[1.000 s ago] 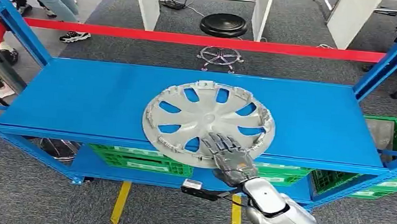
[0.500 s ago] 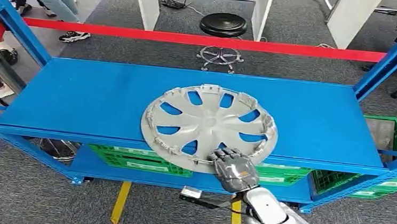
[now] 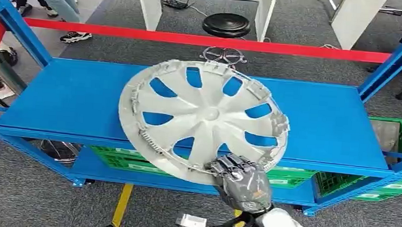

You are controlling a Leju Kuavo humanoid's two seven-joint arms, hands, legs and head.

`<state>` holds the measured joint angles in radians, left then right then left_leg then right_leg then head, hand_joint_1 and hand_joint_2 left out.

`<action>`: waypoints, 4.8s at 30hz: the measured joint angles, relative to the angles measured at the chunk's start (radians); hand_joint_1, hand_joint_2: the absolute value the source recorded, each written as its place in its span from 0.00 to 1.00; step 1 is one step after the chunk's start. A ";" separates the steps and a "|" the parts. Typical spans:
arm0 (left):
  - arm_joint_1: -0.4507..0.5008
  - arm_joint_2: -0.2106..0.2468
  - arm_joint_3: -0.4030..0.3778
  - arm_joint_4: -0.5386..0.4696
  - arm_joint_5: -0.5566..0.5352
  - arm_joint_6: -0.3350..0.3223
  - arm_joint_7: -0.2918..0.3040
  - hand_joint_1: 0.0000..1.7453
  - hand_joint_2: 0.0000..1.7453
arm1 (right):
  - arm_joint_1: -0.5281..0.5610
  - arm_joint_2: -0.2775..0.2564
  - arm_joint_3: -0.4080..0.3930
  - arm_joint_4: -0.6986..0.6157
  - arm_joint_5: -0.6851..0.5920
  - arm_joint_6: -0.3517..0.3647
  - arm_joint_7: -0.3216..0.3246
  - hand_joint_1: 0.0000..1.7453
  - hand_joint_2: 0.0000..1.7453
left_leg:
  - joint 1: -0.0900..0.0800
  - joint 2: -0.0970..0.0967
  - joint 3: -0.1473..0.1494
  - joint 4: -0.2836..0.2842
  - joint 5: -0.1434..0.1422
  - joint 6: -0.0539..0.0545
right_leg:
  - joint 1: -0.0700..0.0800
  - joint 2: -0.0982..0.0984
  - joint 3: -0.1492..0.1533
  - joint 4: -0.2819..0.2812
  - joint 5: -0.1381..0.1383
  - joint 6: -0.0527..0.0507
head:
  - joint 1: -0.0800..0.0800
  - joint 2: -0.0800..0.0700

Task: Take the parts from the cabinet and place them on the table.

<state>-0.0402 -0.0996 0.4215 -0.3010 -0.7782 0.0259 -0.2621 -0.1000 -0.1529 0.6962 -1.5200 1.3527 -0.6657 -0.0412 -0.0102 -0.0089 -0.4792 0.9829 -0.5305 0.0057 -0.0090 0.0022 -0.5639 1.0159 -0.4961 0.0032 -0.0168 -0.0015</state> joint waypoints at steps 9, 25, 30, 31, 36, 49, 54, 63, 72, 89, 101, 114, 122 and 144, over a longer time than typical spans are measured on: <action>0.000 0.000 0.002 0.001 0.003 0.001 -0.001 0.00 1.00 | 0.016 -0.016 -0.001 -0.081 0.005 -0.005 -0.007 1.00 1.00 | 0.000 0.000 0.000 0.000 0.000 0.000 | 0.000 0.000 0.000 0.000 0.000 0.000 | 0.000 0.000; 0.001 -0.001 0.008 0.002 0.026 -0.014 -0.032 0.00 1.00 | 0.041 -0.020 -0.026 -0.131 0.005 -0.005 -0.053 1.00 1.00 | 0.000 0.000 0.000 0.000 0.000 0.000 | 0.000 0.000 0.000 0.000 0.000 0.000 | 0.000 0.000; 0.002 -0.003 0.017 0.006 0.046 -0.014 -0.084 0.00 1.00 | 0.111 -0.009 -0.099 -0.207 -0.103 -0.005 -0.157 1.00 1.00 | -0.003 -0.002 -0.003 0.008 -0.004 0.008 | -0.003 -0.003 0.000 -0.002 0.001 0.004 | -0.001 0.000; 0.003 -0.003 0.018 0.008 0.043 -0.003 -0.090 0.00 1.00 | 0.133 -0.001 -0.117 -0.224 -0.140 -0.005 -0.179 1.00 1.00 | -0.003 -0.002 -0.003 0.008 -0.004 0.009 | -0.004 -0.003 0.000 -0.002 0.002 0.005 | 0.000 0.000; 0.012 -0.007 0.017 0.012 0.021 0.050 -0.104 0.00 1.00 | 0.220 0.009 -0.171 -0.292 -0.368 -0.005 -0.290 1.00 1.00 | 0.005 0.005 0.009 -0.033 0.030 0.031 | -0.003 -0.002 -0.012 0.008 -0.022 0.026 | 0.002 0.000; 0.011 -0.010 0.016 0.019 0.016 0.072 -0.104 0.00 1.00 | 0.294 0.009 -0.232 -0.339 -0.407 -0.005 -0.348 1.00 1.00 | 0.016 0.005 -0.042 0.046 0.004 -0.016 | -0.025 0.003 -0.015 0.055 -0.028 0.044 | 0.008 0.000; 0.008 -0.009 0.015 0.020 0.016 0.072 -0.104 0.00 1.00 | 0.292 0.009 -0.241 -0.344 -0.404 -0.005 -0.351 1.00 1.00 | 0.020 0.006 -0.129 0.279 -0.160 -0.032 | -0.020 -0.004 -0.044 0.053 -0.009 0.001 | 0.003 0.000; -0.001 -0.007 0.012 0.020 0.019 0.081 -0.104 0.00 1.00 | 0.292 0.012 -0.248 -0.353 -0.396 -0.005 -0.357 1.00 1.00 | -0.019 0.006 0.015 0.027 -0.034 0.043 | -0.004 -0.009 -0.081 0.037 0.050 0.001 | 0.006 0.000; 0.013 -0.018 0.003 0.034 -0.003 0.101 -0.095 0.00 1.00 | 0.321 -0.008 -0.253 -0.367 -0.422 -0.005 -0.330 1.00 1.00 | -0.003 0.019 -0.069 -0.011 0.072 0.032 | -0.010 -0.004 -0.119 0.284 -0.101 0.049 | 0.007 0.000; 0.010 -0.009 -0.035 0.051 -0.035 0.123 -0.076 0.00 1.00 | 0.364 -0.019 -0.285 -0.409 -0.414 -0.005 -0.364 1.00 1.00 | 0.011 0.011 -0.088 0.221 -0.033 -0.014 | -0.003 -0.009 -0.047 0.019 0.015 -0.011 | 0.006 0.000; 0.010 -0.008 -0.048 0.054 -0.030 0.139 -0.072 0.00 1.00 | 0.385 -0.033 -0.306 -0.413 -0.424 -0.005 -0.383 1.00 1.00 | -0.002 0.019 -0.056 -0.020 0.066 0.036 | -0.007 -0.004 -0.137 0.275 -0.156 0.040 | 0.009 0.000; 0.011 -0.036 -0.046 0.042 0.004 0.154 -0.060 0.00 1.00 | 0.393 -0.038 -0.329 -0.425 -0.424 -0.005 -0.385 1.00 1.00 | 0.010 0.017 -0.204 0.191 -0.046 -0.028 | -0.021 -0.005 0.044 0.003 -0.057 -0.002 | 0.005 0.000; 0.017 -0.035 0.026 0.013 0.121 0.116 -0.092 0.00 1.00 | 0.399 -0.038 -0.333 -0.438 -0.424 -0.005 -0.394 1.00 1.00 | -0.004 -0.055 0.008 0.052 -0.002 0.036 | -0.006 0.034 -0.045 0.006 0.027 0.004 | 0.007 0.000; 0.027 -0.064 0.082 -0.038 0.120 0.116 -0.105 0.00 1.00 | 0.431 -0.014 -0.372 -0.470 -0.415 -0.005 -0.421 1.00 1.00 | 0.006 0.035 -0.096 0.139 -0.066 -0.017 | -0.016 -0.016 0.003 0.011 -0.020 0.001 | 0.005 0.000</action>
<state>-0.0130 -0.1640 0.5035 -0.3387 -0.6580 0.1415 -0.3670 0.3314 -0.1667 0.3247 -1.9902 0.9373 -0.6706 -0.4620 -0.0037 0.0259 -0.5752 1.1219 -0.5962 -0.0110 -0.0253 -0.0136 -0.5613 1.0272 -0.5159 0.0046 -0.0118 -0.0015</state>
